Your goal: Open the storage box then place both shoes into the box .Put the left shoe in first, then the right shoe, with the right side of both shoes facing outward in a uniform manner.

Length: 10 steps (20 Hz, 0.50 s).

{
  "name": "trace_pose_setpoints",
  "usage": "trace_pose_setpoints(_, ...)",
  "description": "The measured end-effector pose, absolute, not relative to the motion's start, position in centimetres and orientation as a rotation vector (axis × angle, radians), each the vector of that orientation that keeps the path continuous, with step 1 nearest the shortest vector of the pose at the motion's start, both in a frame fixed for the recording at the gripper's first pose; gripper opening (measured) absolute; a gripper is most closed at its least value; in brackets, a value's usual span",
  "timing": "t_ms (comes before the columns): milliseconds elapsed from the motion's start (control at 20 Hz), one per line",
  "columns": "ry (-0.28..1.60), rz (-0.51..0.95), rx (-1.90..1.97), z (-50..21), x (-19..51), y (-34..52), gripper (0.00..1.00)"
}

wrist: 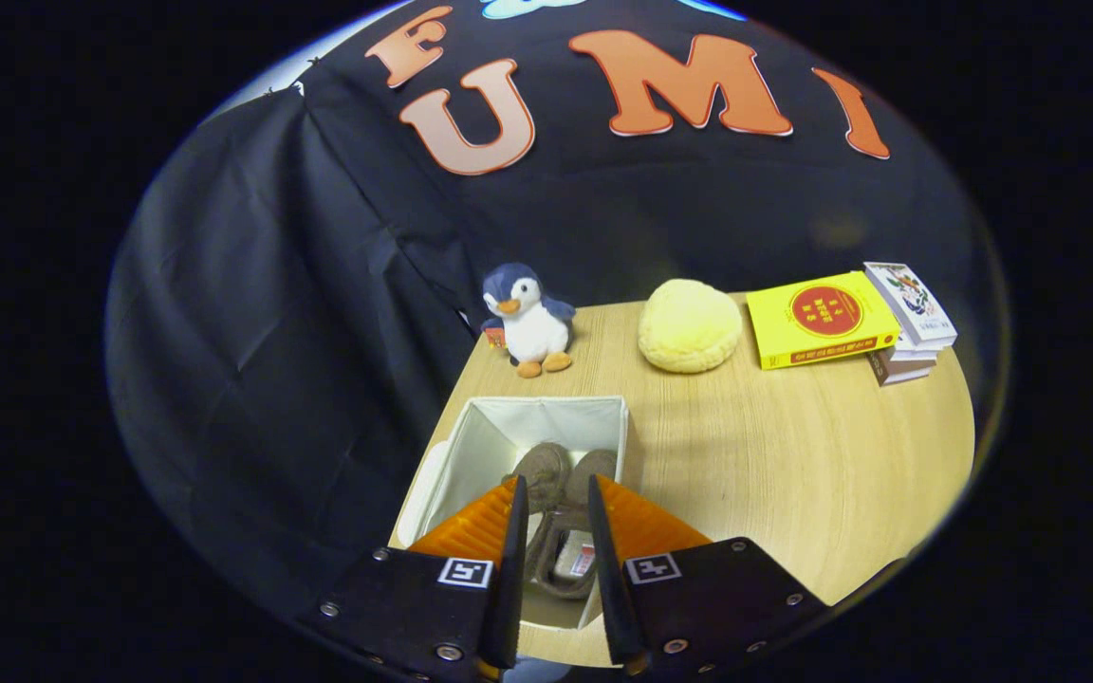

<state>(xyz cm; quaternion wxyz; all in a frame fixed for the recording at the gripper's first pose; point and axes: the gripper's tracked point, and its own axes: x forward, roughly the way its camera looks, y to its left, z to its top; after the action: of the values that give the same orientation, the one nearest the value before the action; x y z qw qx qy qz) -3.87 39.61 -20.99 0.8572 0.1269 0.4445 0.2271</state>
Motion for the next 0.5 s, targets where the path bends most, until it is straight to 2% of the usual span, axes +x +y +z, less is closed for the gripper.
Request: trace_pose_setpoints(500,0.519,0.4,0.283,-7.5,0.9,27.3,0.53)
